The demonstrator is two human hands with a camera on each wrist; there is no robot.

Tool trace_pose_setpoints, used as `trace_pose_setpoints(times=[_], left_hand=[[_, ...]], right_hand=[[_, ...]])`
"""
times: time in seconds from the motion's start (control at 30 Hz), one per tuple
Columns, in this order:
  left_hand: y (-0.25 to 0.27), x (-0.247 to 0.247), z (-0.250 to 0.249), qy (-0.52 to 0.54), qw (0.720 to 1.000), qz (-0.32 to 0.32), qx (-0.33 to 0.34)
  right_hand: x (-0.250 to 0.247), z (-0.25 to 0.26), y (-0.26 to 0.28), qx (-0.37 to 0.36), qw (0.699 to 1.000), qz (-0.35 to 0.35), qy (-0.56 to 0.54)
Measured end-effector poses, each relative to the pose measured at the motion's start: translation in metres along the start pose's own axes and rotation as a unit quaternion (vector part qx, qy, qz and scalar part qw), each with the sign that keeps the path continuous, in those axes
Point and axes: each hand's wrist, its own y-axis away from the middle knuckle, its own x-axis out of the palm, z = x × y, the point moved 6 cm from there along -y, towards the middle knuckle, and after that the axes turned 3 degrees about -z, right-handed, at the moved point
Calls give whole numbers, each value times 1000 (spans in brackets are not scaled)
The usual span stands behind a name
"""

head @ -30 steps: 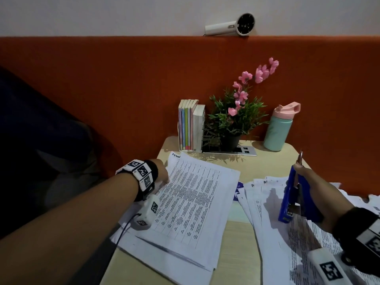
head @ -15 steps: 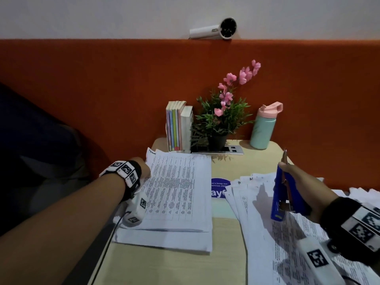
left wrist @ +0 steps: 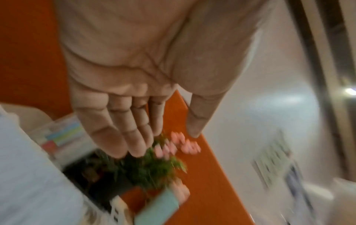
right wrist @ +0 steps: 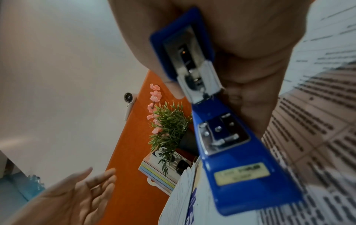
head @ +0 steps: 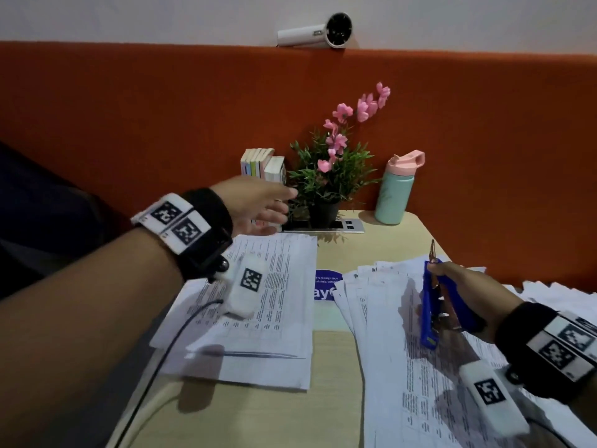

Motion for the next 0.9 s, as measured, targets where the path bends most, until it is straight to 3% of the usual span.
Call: trace_pose_setpoints(times=[0.1,0.17,0.33,0.47,0.6,0.9], left_hand=[[1,84,9,-174,977,107,53],[-8,129,25,-319,932,139,104],[-25,190,51,-538,815,156,149],[-36,202,55,-593,773,151,170],[-48,203,57,-581,784,152,156],[-50,184,43,-474,857,162,124]], right_hand=[[-5,7,6,-31,998,-7,54],[-7,15,11,-67,988,2,136],[-10,18,20,-104,910,41,400],[-10,7,20,-87,904,45,417],[-10,0,15,-87,921,59,374],[-23,9,15,-149,960,73,225]])
